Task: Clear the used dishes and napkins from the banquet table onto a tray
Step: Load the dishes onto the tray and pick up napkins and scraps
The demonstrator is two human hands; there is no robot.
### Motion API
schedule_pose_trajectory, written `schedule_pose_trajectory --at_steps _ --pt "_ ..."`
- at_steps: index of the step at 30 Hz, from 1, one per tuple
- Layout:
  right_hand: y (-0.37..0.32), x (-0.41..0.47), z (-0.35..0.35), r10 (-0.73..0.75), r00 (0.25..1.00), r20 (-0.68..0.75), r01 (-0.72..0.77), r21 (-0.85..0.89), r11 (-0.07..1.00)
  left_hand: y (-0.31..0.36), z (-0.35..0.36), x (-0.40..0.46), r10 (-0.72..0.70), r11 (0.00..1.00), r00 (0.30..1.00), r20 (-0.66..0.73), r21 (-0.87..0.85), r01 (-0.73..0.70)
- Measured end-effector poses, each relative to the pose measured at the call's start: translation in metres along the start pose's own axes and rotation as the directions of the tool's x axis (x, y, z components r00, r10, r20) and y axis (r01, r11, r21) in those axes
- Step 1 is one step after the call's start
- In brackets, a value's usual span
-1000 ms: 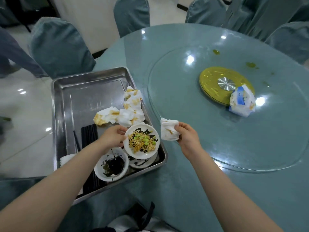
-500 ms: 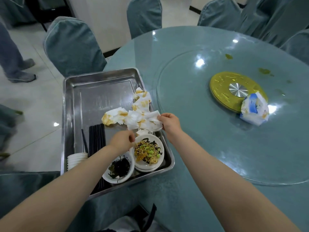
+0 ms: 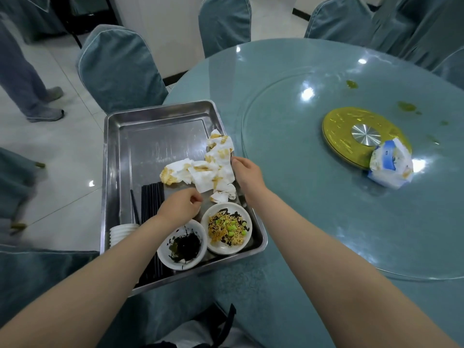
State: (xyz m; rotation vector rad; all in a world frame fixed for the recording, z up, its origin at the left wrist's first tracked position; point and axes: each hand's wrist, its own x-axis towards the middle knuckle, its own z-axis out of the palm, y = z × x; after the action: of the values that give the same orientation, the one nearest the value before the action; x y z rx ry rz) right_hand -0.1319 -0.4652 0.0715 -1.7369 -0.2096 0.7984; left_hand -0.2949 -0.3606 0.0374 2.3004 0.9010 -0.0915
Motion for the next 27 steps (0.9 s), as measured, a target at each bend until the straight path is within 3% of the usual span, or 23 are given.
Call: schedule_pose_trajectory --at_steps 5,11,15,19,24,27 --pt "0.023 -0.01 -0.027 -0.018 0.996 -0.086 0.016 -0.023 1.0 0.008 0.003 -0.001 0.039 0.998 0.999 -0.014 -0.055 -0.039" --pt "0.069 -0.029 -0.067 -0.101 0.986 -0.135 0.059 -0.288 0.956 0.032 0.015 0.005 0.096 0.993 0.995 0.023 -0.077 -0.094" --pt "0.096 -0.052 -0.096 -0.153 0.974 -0.165 0.047 -0.514 0.857 0.055 0.027 0.011 0.171 0.985 0.983 0.062 -0.043 -0.169" --pt "0.129 -0.079 -0.123 -0.309 0.929 -0.203 0.102 -0.664 0.741 0.08 0.044 0.013 0.241 0.97 0.966 0.092 0.011 -0.243" --pt "0.164 -0.118 -0.167 -0.324 0.859 -0.396 -0.065 -0.713 0.698 0.11 0.074 0.011 0.34 0.935 0.923 0.181 0.045 -0.353" --pt "0.177 -0.134 -0.196 -0.236 0.839 -0.491 -0.252 -0.734 0.63 0.128 0.093 0.009 0.401 0.895 0.884 0.241 0.103 -0.434"
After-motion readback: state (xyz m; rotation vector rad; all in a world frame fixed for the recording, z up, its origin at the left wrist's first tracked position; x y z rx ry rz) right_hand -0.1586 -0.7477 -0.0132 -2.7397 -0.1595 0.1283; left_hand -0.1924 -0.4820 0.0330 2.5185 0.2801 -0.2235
